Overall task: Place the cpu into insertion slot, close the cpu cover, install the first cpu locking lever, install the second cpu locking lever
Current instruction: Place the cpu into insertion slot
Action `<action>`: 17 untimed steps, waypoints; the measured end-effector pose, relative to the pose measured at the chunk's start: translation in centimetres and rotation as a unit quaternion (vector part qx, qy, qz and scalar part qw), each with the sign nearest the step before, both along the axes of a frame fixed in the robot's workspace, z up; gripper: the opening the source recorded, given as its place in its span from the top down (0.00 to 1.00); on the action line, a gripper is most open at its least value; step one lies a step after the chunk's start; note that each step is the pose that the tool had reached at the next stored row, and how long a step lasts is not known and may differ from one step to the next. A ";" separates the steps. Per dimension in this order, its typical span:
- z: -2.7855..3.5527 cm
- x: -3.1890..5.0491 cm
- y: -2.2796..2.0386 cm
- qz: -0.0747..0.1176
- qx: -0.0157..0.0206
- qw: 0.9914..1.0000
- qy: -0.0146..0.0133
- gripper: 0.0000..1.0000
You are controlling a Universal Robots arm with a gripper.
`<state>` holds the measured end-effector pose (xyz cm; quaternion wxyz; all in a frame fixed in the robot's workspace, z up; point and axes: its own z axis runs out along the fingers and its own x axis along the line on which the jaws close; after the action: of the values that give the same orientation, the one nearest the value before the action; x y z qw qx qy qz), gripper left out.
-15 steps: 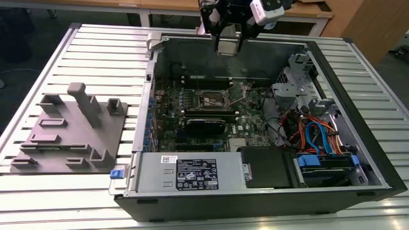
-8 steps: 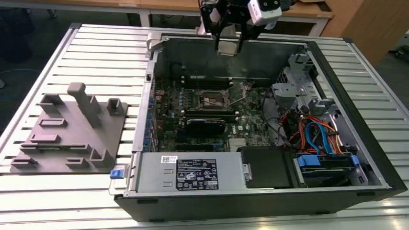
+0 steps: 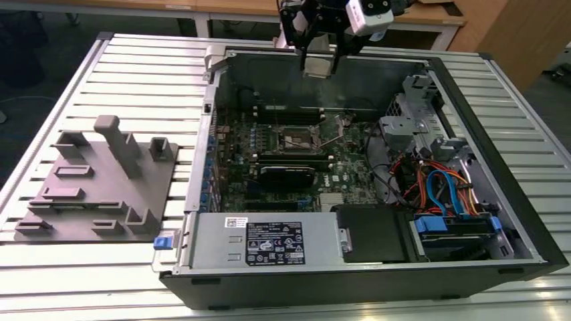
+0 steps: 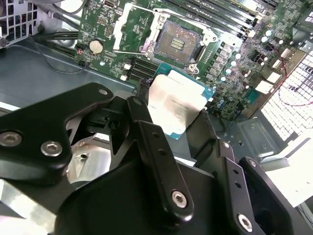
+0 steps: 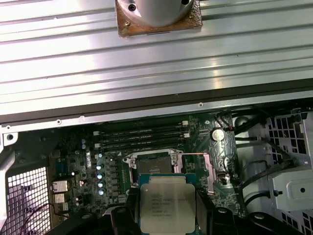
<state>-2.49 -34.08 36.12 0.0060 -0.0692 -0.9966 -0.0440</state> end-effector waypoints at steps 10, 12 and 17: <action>-0.01 0.00 0.00 -0.025 0.000 1.000 0.000 0.46; -0.03 0.00 0.00 -0.043 0.000 0.999 0.000 0.46; -0.05 0.00 0.00 -0.077 0.000 0.997 0.000 0.46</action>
<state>-2.49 -34.08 36.07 0.0025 -0.1462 -0.9883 -0.0442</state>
